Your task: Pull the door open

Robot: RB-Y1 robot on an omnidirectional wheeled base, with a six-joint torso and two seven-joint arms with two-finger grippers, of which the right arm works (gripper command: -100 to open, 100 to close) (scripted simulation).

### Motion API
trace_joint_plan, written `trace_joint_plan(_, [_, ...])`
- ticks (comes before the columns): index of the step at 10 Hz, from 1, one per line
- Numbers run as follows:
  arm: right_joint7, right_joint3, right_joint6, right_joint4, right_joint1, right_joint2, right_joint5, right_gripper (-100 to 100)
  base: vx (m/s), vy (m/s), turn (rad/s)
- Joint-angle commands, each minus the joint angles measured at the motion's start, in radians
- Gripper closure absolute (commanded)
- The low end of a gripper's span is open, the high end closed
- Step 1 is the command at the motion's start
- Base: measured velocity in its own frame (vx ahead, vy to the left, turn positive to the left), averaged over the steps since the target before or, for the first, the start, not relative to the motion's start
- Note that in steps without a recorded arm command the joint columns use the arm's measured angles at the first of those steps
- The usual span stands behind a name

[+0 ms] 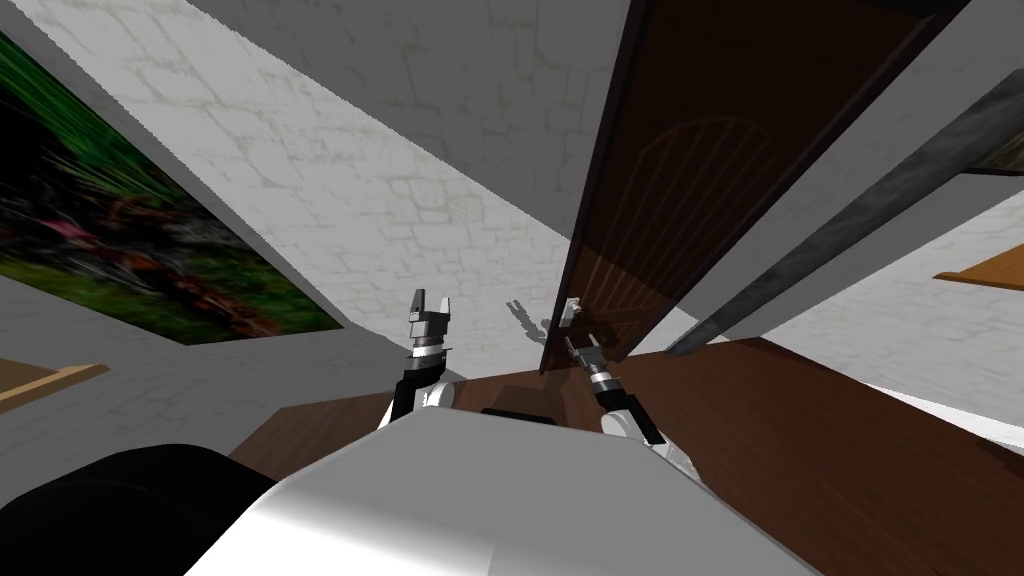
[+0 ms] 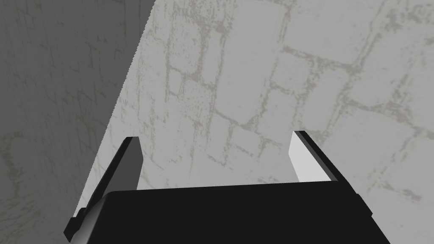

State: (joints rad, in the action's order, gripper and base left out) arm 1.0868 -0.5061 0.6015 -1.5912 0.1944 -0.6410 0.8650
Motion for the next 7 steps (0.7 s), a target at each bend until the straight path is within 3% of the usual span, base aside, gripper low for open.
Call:
trace_joint_plan(1, [0.037, -0.018, 0.002, 0.02, -0.009, -0.028, 0.037, -100, 0.07, -0.149, 0.118])
trace_joint_plan(7, [0.149, -0.078, 0.021, 0.095, -0.042, -0.107, 0.138, -100, 0.093, -0.143, 0.1])
